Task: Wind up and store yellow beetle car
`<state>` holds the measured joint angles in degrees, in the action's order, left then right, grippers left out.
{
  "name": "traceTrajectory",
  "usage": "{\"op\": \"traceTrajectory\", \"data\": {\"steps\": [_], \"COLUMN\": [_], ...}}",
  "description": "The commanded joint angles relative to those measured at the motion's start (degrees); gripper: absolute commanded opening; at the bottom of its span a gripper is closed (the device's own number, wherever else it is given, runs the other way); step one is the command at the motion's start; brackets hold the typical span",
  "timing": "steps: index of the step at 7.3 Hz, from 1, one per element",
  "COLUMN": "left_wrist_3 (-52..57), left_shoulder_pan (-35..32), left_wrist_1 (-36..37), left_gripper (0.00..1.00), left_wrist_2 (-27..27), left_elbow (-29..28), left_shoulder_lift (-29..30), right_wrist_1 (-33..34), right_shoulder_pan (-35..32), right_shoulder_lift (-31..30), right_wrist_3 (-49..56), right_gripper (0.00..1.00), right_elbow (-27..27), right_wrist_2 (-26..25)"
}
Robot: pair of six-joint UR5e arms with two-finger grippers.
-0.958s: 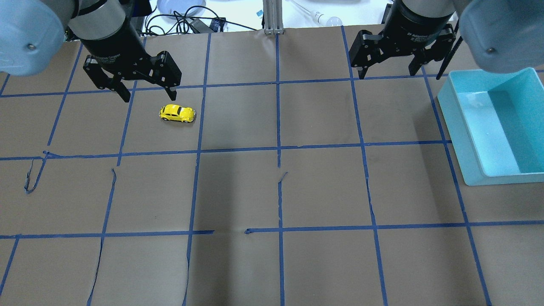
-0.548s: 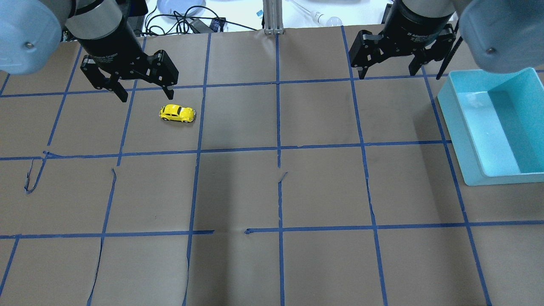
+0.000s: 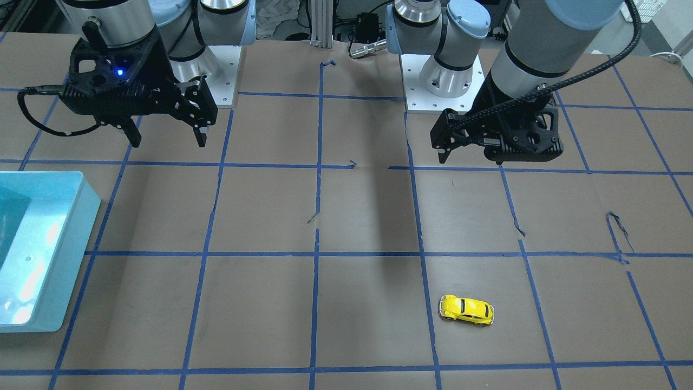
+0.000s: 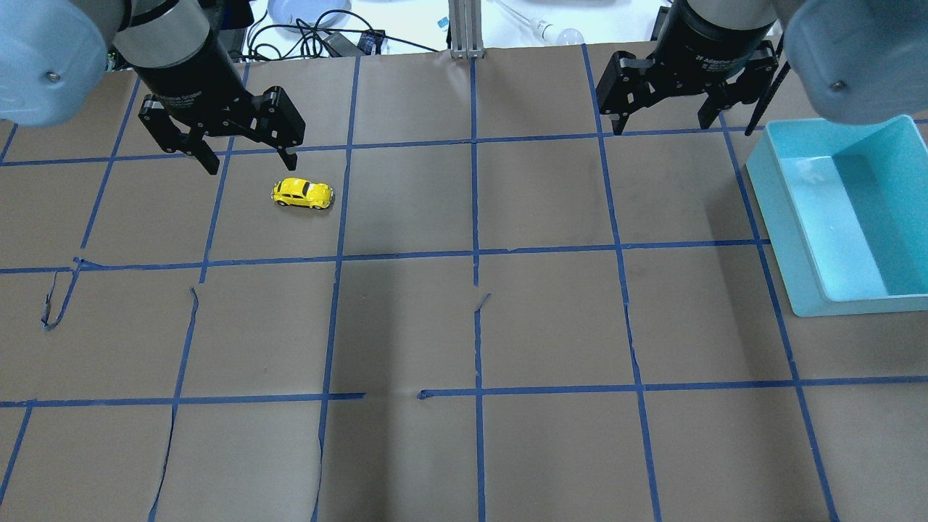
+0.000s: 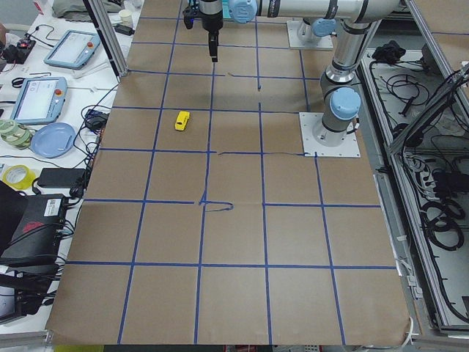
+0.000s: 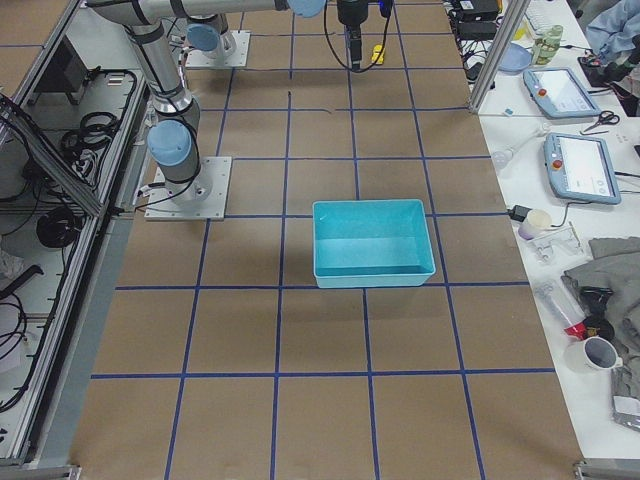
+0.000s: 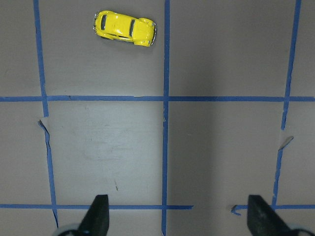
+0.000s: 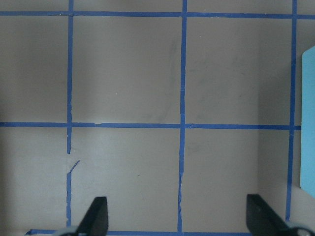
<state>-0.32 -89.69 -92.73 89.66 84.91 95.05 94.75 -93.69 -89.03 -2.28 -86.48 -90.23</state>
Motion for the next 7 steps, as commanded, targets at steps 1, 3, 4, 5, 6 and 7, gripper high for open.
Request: {"op": "traceTrajectory", "data": {"steps": [1,3,4,5,6,7], "left_wrist_3": [-0.29,-0.38,-0.38,-0.3,-0.04,-0.47], "left_shoulder_pan": [-0.04,-0.22,-0.22,-0.39,-0.39,-0.39], "left_wrist_1": [0.0,0.0,0.0,-0.09,-0.09,0.09], "left_gripper": [1.0,1.0,1.0,1.0,1.0,1.0], "left_wrist_2": [-0.01,-0.01,0.08,0.16,0.6,0.34], "left_elbow": [0.08,0.08,0.08,0.08,0.51,1.39], "left_shoulder_lift": [0.14,0.14,0.14,0.14,0.05,-0.04], "right_wrist_1": [0.0,0.0,0.0,0.0,0.0,0.0], "right_shoulder_pan": [0.0,0.0,0.0,0.0,0.0,0.0], "right_shoulder_lift": [0.0,0.0,0.0,0.0,0.0,0.0], "right_wrist_3": [0.0,0.0,0.0,0.09,0.09,0.09], "right_gripper": [1.0,1.0,1.0,1.0,1.0,1.0], "right_elbow": [0.0,0.0,0.0,0.0,0.0,0.0], "right_wrist_2": [-0.04,-0.04,-0.04,0.05,-0.04,-0.04]}}
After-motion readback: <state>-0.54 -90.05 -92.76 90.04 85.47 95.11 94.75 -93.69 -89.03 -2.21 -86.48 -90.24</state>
